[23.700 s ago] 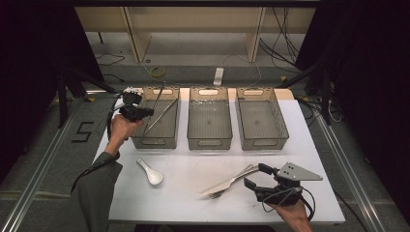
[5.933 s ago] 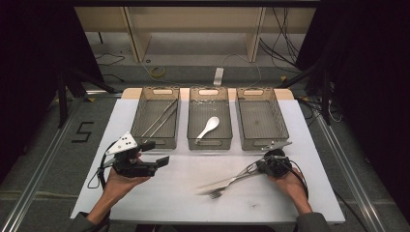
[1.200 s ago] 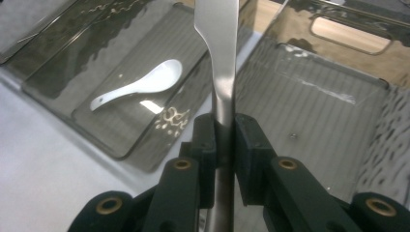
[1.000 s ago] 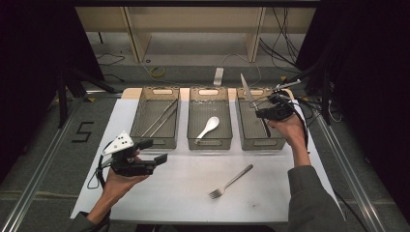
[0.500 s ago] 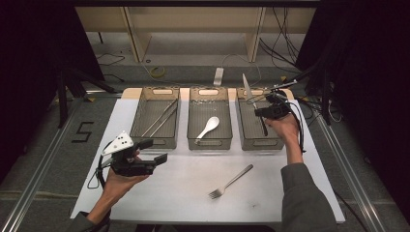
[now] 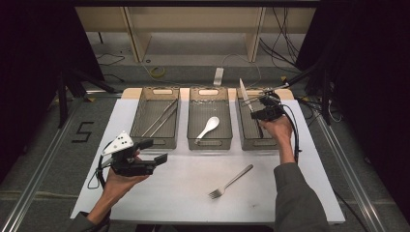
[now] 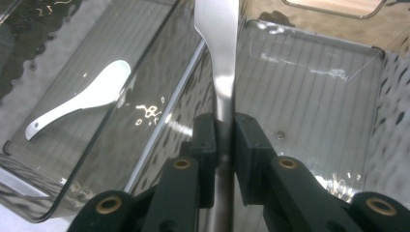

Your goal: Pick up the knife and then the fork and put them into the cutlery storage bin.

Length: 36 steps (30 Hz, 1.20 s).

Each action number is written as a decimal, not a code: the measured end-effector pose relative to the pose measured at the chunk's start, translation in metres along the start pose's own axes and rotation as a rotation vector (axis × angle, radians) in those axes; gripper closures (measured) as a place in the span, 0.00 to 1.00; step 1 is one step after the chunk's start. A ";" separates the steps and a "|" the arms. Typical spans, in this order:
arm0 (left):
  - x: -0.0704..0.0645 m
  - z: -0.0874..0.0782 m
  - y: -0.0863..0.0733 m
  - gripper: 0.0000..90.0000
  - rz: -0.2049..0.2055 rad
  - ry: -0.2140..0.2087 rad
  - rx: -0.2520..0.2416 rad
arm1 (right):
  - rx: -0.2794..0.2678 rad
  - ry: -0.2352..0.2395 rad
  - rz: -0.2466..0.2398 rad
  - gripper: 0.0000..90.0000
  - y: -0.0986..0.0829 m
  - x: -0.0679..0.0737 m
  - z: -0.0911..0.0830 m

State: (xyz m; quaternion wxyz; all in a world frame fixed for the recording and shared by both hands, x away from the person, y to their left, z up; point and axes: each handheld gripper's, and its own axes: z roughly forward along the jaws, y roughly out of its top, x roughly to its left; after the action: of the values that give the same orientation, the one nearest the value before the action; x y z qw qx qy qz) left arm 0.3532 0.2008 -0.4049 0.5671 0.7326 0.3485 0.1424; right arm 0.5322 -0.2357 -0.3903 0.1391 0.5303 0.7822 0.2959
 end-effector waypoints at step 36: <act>0.000 0.000 0.000 0.20 0.000 -0.002 0.003 | -0.059 0.085 -0.035 0.47 -0.018 0.021 -0.016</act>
State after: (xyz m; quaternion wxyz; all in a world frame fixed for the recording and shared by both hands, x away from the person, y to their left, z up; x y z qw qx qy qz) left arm 0.3533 0.2008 -0.4049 0.5663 0.7336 0.3482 0.1412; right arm 0.5016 -0.2270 -0.3868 0.1263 0.4991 0.7876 0.3385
